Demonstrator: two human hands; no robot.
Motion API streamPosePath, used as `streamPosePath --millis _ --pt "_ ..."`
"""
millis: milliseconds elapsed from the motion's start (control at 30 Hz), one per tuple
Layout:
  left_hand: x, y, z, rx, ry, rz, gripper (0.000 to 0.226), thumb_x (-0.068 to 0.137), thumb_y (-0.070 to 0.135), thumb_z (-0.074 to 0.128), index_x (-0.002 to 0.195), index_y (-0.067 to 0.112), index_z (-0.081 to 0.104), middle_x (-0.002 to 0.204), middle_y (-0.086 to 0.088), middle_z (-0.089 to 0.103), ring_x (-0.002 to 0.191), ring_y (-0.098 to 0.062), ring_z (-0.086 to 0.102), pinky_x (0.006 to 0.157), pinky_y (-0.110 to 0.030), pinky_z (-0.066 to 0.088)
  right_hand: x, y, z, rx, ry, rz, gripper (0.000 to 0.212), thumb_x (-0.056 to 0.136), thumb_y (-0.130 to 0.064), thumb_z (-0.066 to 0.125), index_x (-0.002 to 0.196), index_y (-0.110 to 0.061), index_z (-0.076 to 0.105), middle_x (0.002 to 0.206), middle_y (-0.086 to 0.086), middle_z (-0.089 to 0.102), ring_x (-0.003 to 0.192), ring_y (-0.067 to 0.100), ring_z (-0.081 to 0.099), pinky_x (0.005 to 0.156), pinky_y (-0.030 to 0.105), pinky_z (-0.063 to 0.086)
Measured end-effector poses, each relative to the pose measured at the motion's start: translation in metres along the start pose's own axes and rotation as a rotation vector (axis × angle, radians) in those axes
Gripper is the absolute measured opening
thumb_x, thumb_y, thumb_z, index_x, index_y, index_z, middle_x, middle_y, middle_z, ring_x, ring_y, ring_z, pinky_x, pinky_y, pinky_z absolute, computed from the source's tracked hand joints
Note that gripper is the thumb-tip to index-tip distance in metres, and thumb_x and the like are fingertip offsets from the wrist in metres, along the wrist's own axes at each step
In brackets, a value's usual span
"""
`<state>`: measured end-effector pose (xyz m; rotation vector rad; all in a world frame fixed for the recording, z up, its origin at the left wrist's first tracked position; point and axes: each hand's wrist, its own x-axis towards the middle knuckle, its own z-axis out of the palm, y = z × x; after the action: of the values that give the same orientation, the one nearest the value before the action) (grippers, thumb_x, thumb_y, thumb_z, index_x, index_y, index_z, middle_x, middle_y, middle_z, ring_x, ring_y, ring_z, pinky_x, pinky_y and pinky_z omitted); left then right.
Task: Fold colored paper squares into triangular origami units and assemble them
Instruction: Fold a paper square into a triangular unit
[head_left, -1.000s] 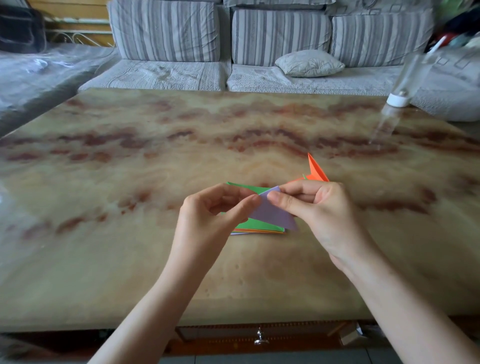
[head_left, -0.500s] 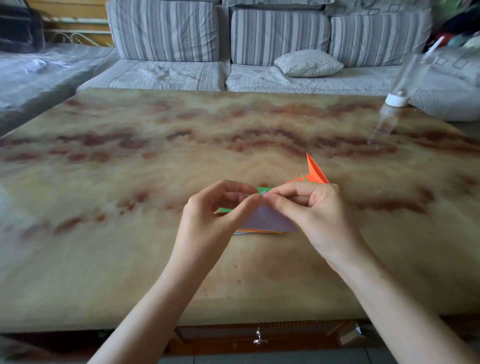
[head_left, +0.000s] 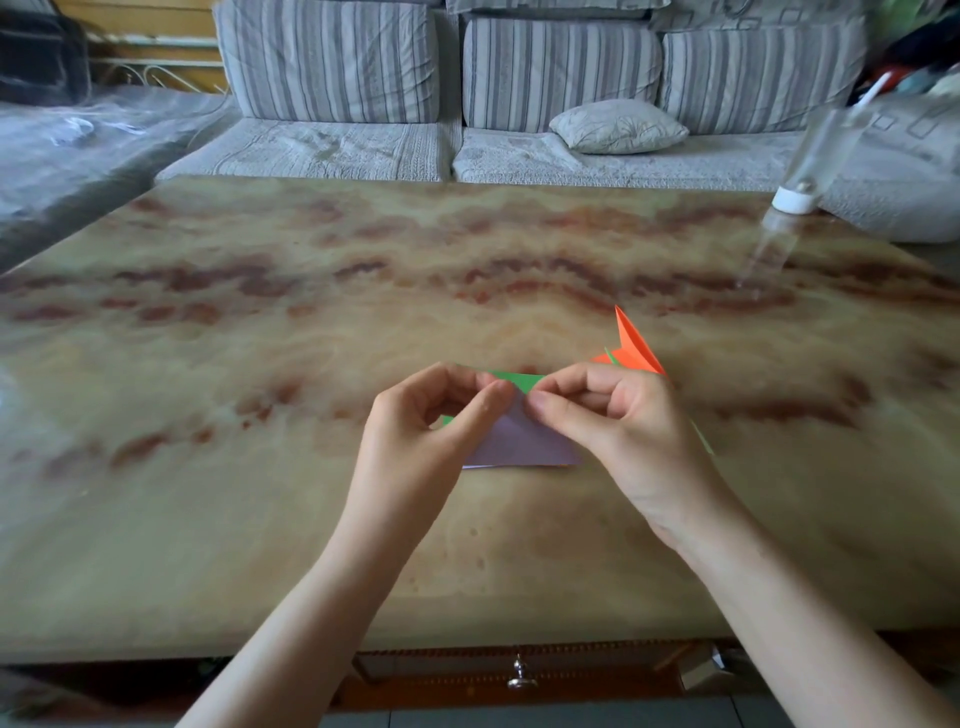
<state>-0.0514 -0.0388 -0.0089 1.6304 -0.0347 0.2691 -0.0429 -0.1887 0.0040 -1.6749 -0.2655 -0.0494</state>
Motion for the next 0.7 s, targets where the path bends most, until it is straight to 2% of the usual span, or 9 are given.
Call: streamPosePath --millis 133,333,467,567,700 --pt "-0.001 0.0 0.0 0.074 -0.033 0.047 0.01 0.082 0.019 0.07 0.072 0.018 0.071 0.066 0.007 0.068 0.062 0.001 0.056 0.063 -0.013 0.041 -0.002 0.0 0.002 -0.018 -0.018 -0.016 0.01 0.083 -0.005 0.066 0.075 -0.011 0.07 0.066 -0.003 0.07 0.062 0.002 0.062 0.062 0.013 0.046" --pt "-0.004 0.002 0.001 0.135 0.078 0.107 0.011 0.082 0.02 0.07 0.071 0.021 0.072 0.064 0.014 0.068 0.058 0.009 0.055 0.057 -0.005 0.039 0.0 0.002 -0.001 -0.033 -0.032 0.032 0.006 0.082 -0.006 0.068 0.077 -0.009 0.071 0.066 -0.003 0.07 0.06 0.001 0.062 0.059 0.012 0.046" --pt "0.003 0.0 -0.005 0.149 0.145 0.116 0.011 0.082 0.024 0.07 0.07 0.022 0.071 0.062 0.016 0.068 0.056 0.008 0.054 0.056 -0.007 0.04 0.0 0.003 -0.005 -0.062 -0.07 0.053 0.003 0.08 -0.007 0.069 0.08 -0.005 0.072 0.07 0.002 0.071 0.062 0.003 0.062 0.062 0.014 0.047" --pt "0.004 -0.002 -0.005 0.161 0.159 0.117 0.012 0.082 0.025 0.07 0.07 0.023 0.071 0.062 0.017 0.068 0.057 0.007 0.055 0.057 -0.008 0.04 0.0 0.003 -0.009 -0.069 -0.102 0.061 0.005 0.081 -0.005 0.068 0.081 -0.002 0.071 0.067 -0.001 0.072 0.058 0.002 0.063 0.06 0.014 0.047" --pt "0.008 -0.005 -0.008 0.19 0.194 0.113 0.012 0.082 0.026 0.07 0.07 0.023 0.071 0.063 0.017 0.068 0.058 0.007 0.055 0.058 -0.01 0.041 -0.001 0.001 -0.014 -0.087 -0.121 0.089 0.008 0.082 -0.007 0.067 0.08 -0.001 0.071 0.072 0.006 0.074 0.066 0.009 0.067 0.064 0.023 0.05"
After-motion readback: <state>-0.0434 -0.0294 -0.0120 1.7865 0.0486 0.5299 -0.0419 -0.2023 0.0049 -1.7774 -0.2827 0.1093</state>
